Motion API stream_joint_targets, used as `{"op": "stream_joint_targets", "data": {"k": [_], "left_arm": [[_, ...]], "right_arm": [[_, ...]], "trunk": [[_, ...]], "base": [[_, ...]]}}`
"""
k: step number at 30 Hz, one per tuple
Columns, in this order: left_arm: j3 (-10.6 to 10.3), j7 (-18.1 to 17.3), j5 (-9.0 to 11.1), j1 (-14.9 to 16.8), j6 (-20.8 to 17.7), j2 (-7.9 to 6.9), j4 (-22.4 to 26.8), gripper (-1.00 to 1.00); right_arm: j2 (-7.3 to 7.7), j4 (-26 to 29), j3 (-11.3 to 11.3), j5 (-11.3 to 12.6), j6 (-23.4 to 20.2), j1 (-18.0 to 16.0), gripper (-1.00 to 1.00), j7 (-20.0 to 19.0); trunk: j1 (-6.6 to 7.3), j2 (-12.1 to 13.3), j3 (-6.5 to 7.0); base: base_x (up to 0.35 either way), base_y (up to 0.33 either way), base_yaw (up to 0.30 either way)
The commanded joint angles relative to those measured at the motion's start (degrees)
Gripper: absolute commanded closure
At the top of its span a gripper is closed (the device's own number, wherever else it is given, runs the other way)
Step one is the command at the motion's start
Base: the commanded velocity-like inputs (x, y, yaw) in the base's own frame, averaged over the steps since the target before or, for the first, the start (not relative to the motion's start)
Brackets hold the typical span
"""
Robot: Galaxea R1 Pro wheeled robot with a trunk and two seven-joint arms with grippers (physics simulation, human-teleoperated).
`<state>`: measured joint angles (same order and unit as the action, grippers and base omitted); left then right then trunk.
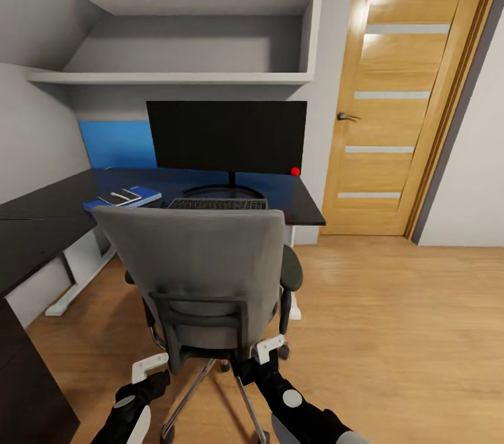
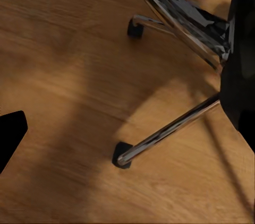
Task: In the bedroom, organize the workspace by keeping the computer under the desk, ensuring the monitor is on the desk, placing the keyboard on the desk next to the monitor, placing the mouse on the desk next to the keyboard, moving the folder from the swivel chair onto the desk next to the mouse, stacking the notebook on top of the folder with the pen on top of the notebook, and positioning the swivel chair next to the desk.
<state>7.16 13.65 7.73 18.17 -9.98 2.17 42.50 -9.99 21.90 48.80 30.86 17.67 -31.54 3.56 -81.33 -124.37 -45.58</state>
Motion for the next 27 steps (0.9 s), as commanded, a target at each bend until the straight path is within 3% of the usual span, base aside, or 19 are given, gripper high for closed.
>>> {"op": "stream_joint_targets", "data": {"k": [1,9,27], "left_arm": [[0.0,0.2,0.6,0.0,-0.2,0.03,0.1,-1.0],[0.0,0.2,0.6,0.0,-0.3,0.03,0.1,-1.0],[0.0,0.2,0.5,0.0,-0.3,0.03,0.1,-1.0]], "right_arm": [[-0.01,0.0,0.9,0.0,0.2,-0.1,-1.0,0.3],[-0.01,0.1,0.9,0.0,0.2,-0.1,-1.0,0.3],[-0.01,0.1,0.8,-0.1,0.2,-0.1,-1.0,0.3]], "trunk": [[-0.02,0.0,-0.05],[-0.02,0.0,-0.05],[-0.02,0.0,-0.05]], "base": [[0.271,0.234,0.0],[0.201,0.173,0.0],[-0.008,0.007,0.0]]}}
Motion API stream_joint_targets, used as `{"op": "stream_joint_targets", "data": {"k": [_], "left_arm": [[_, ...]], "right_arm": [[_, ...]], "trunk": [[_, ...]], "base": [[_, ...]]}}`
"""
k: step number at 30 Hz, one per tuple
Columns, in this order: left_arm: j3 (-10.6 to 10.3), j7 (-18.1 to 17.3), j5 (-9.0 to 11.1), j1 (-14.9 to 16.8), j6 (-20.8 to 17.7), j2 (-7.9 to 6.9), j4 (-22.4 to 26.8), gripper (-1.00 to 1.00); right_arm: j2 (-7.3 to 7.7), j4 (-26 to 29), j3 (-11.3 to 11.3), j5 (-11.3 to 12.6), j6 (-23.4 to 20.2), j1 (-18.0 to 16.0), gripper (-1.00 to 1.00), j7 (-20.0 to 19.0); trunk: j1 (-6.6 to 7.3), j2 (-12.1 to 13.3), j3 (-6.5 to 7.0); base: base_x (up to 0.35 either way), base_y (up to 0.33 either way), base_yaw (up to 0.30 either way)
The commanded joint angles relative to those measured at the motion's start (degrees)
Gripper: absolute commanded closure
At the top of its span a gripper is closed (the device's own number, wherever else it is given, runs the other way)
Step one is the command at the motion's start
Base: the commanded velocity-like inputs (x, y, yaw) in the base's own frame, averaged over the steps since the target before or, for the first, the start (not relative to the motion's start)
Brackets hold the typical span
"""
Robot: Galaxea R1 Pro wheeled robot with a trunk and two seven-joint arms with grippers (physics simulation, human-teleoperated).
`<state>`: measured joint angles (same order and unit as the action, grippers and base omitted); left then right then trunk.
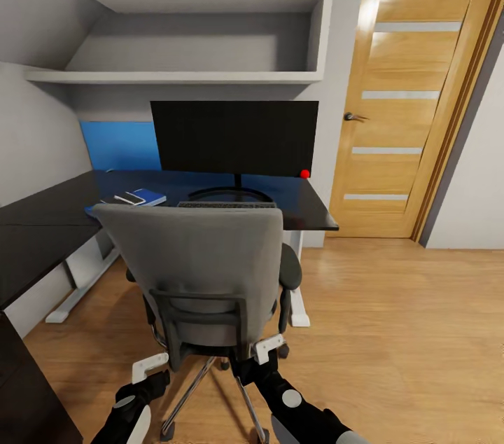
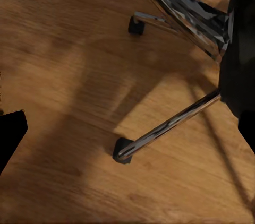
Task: In the bedroom, organize the workspace by keeping the computer under the desk, ensuring the monitor is on the desk, placing the keyboard on the desk next to the monitor, placing the mouse on the desk next to the keyboard, moving the folder from the swivel chair onto the desk next to the mouse, stacking the notebook on top of the folder with the pen on top of the notebook, and positioning the swivel chair next to the desk.
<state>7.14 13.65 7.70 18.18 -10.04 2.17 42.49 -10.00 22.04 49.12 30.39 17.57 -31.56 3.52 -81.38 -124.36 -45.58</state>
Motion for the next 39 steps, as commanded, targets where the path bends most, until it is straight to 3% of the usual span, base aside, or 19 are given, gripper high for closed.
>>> {"op": "stream_joint_targets", "data": {"k": [1,39], "left_arm": [[0.1,0.2,0.6,0.0,-0.2,0.03,0.1,-1.0],[0.0,0.1,0.7,0.0,-0.2,0.08,0.1,-1.0]], "right_arm": [[0.0,-0.1,0.5,0.4,0.3,-0.1,-1.0,0.4],[0.0,-0.3,0.3,0.5,0.3,-0.1,-1.0,0.6]], "trunk": [[0.03,0.0,-0.06],[0.03,0.0,-0.06]], "base": [[-0.186,0.0,0.0],[-0.324,0.0,0.0]]}}
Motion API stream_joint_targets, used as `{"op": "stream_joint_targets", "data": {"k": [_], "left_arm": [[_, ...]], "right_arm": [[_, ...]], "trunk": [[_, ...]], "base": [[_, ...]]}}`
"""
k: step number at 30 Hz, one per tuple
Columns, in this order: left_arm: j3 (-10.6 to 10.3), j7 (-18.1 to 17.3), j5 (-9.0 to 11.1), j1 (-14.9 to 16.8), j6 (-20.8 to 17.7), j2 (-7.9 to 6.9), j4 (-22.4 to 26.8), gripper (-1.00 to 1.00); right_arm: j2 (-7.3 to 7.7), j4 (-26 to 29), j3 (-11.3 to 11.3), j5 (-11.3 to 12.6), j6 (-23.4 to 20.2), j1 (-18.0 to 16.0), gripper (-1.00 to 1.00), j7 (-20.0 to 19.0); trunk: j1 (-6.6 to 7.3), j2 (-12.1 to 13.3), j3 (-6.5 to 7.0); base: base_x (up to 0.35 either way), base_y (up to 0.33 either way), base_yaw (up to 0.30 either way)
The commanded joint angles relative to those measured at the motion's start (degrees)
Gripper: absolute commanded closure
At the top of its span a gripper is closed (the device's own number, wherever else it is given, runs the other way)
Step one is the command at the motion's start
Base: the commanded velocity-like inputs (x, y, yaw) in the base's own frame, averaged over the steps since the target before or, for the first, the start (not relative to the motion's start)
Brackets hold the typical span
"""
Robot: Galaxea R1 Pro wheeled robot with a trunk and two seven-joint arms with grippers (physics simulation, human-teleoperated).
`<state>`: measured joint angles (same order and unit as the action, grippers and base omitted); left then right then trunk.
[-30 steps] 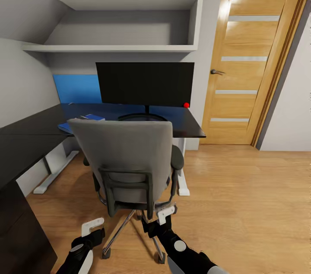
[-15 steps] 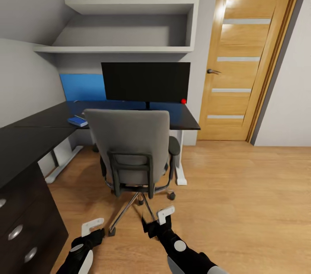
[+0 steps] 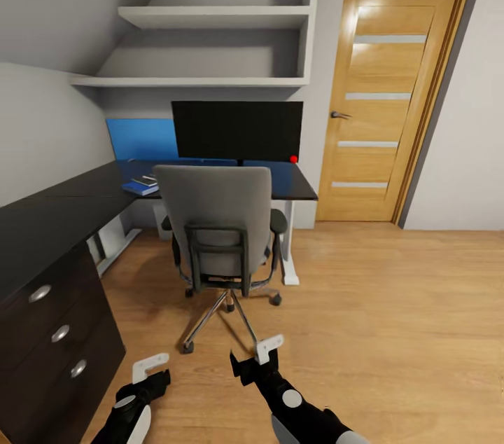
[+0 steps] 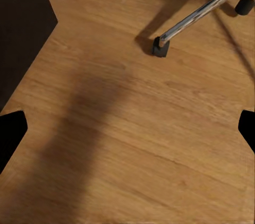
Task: In the bedroom, organize the workspace by keeping the computer under the desk, ensuring the monitor is on the desk, placing the keyboard on the desk next to the monitor, placing the mouse on the desk next to the keyboard, moving the folder from the swivel chair onto the desk next to the mouse, stacking the notebook on top of the folder with the pen on top of the notebook, and positioning the swivel chair next to the desk.
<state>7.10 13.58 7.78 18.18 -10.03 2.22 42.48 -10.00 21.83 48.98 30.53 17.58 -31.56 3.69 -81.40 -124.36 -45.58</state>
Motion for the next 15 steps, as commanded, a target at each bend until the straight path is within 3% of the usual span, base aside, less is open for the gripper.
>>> {"op": "stream_joint_targets", "data": {"k": [1,9,11,14,15], "left_arm": [[0.1,0.2,0.6,0.0,-0.2,0.04,0.1,-1.0],[0.0,0.2,0.6,0.0,-0.3,0.06,-2.0,-1.0],[0.0,0.2,0.6,0.0,-0.2,0.07,-5.6,-1.0],[0.0,0.2,0.5,0.0,-0.1,0.07,-7.3,-1.0],[0.0,0.2,0.6,0.0,-0.1,0.07,-9.5,-1.0]], "right_arm": [[0.0,-0.1,0.5,0.4,0.3,-0.1,-1.0,0.4],[0.0,-2.0,0.3,0.7,0.2,-0.1,-1.0,2.2],[0.0,-4.2,0.2,1.4,0.3,-0.1,-1.0,6.7],[0.0,-6.0,0.1,2.1,0.4,-0.1,-1.0,8.4],[0.0,-8.9,0.0,4.0,1.4,-0.1,-1.0,10.6]], "trunk": [[0.04,0.0,-0.06],[0.48,0.8,0.3],[0.92,1.6,0.66],[1.58,2.8,1.2],[1.8,3.2,1.38]], "base": [[-0.306,0.0,0.0],[-0.129,0.0,0.0],[-0.015,0.0,0.0],[-0.008,0.0,0.0],[-0.002,0.0,0.0]]}}
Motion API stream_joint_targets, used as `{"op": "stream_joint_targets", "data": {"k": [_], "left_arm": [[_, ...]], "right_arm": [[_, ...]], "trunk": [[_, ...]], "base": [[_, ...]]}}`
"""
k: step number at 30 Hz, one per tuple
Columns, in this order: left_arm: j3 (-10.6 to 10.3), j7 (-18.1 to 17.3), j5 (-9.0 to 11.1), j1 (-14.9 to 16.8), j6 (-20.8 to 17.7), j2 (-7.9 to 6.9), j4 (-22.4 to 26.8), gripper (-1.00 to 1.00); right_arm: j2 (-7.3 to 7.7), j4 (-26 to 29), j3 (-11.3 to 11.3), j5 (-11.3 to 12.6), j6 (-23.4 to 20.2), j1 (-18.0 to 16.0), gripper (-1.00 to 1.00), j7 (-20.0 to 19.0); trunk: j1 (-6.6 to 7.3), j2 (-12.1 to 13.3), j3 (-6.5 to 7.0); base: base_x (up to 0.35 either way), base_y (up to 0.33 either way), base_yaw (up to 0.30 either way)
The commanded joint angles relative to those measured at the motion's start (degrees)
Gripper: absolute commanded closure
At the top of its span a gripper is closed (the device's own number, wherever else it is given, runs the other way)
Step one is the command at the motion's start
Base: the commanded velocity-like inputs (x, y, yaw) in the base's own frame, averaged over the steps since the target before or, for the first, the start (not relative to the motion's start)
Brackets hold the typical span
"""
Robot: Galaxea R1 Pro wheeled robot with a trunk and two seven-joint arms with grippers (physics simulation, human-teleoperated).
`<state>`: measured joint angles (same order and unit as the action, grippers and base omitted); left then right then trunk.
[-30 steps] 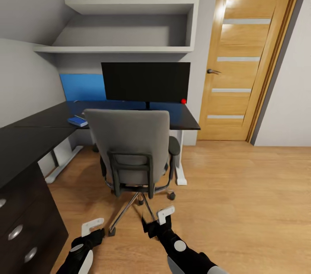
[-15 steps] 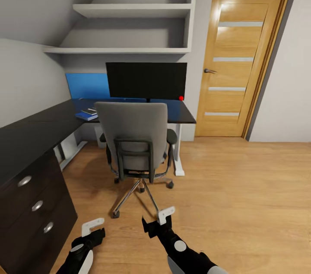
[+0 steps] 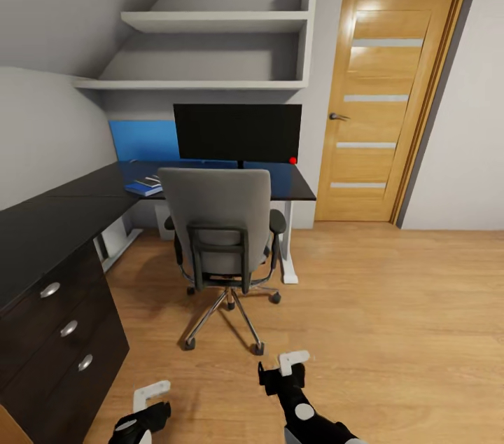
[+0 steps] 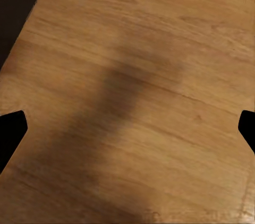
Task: In the bedroom, organize the workspace by keeping the computer under the desk, ensuring the monitor is on the desk, placing the keyboard on the desk next to the monitor, placing the mouse on the desk next to the keyboard, moving the folder from the swivel chair onto the desk next to the mouse, stacking the notebook on top of the folder with the pen on top of the notebook, and positioning the swivel chair next to the desk.
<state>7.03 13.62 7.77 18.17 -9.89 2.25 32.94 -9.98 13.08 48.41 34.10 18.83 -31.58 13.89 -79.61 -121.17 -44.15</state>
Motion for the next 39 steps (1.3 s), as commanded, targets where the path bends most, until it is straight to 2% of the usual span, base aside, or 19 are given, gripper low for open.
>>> {"op": "stream_joint_targets", "data": {"k": [1,6,7,14,15,17,21,23,26,30,33,39], "left_arm": [[0.1,0.1,0.6,0.0,-0.2,0.04,-0.3,-1.0],[0.1,0.1,0.6,0.0,-0.2,0.02,-1.8,-1.0],[0.1,0.1,0.6,0.0,-0.2,-0.02,-3.1,-1.0],[0.1,0.2,0.6,0.0,-0.2,-0.07,-6.2,-1.0],[0.2,0.3,0.6,0.1,0.6,-0.68,-8.5,-1.0],[0.2,0.3,0.6,0.0,1.8,-0.8,-9.1,-1.0],[0.1,0.2,0.6,0.0,7.0,-0.94,-11.7,-1.0],[0.0,0.2,0.6,0.0,9.8,-0.88,-13.5,-1.0],[0.0,0.3,0.5,0.0,10.5,-0.89,-15.4,-1.0],[0.0,0.3,0.5,0.0,12.8,-0.92,-18.1,-1.0],[0.0,0.3,0.5,0.0,17.8,-1.01,-21.0,-1.0],[0.0,0.4,0.6,0.0,26.4,-1.06,-26.9,-1.0]], "right_arm": [[-0.02,-0.7,0.6,0.9,0.6,-0.1,-1.0,0.8],[-0.02,-3.7,0.7,4.1,3.2,-0.1,-1.0,2.6],[-0.02,-5.0,0.7,6.1,4.1,0.0,-1.0,3.0],[-0.02,-5.9,0.7,7.5,4.9,0.2,-1.0,3.4],[-0.02,-8.3,0.7,7.9,6.4,0.3,-1.0,3.3],[-0.02,-9.1,0.7,7.9,7.6,0.3,-1.0,3.3],[-0.02,-11.6,0.7,8.1,10.8,0.4,-1.0,3.3],[-0.02,-12.7,0.7,8.9,12.1,0.5,-1.0,3.3],[-0.02,-13.0,0.7,9.4,12.9,1.3,-1.0,3.3],[0.7,-13.1,0.8,9.7,16.1,2.6,-1.0,3.4],[1.1,-13.2,0.7,9.8,19.1,3.5,-1.0,4.0],[1.35,-13.2,0.7,9.7,21.4,5.1,-1.0,6.0]], "trunk": [[0.24,0.4,0.13],[1.34,2.4,1.03],[1.56,2.8,1.21],[3.09,5.6,2.47],[3.31,6.0,2.65],[3.75,6.8,3.01],[4.63,8.4,3.72],[5.07,9.2,4.08],[5.73,10.4,4.62],[6.61,12.0,5.34],[7.27,13.2,5.88],[8.58,15.6,6.95]], "base": [[-0.002,0.0,0.0],[0.0,0.0,0.0],[0.0,0.0,0.0],[0.0,0.0,0.0],[0.0,0.0,0.0],[0.0,0.0,0.0],[0.0,0.0,0.0],[0.0,0.0,0.0],[0.0,0.0,0.0],[0.0,0.0,0.0],[0.0,0.0,0.0],[0.0,0.0,0.0]]}}
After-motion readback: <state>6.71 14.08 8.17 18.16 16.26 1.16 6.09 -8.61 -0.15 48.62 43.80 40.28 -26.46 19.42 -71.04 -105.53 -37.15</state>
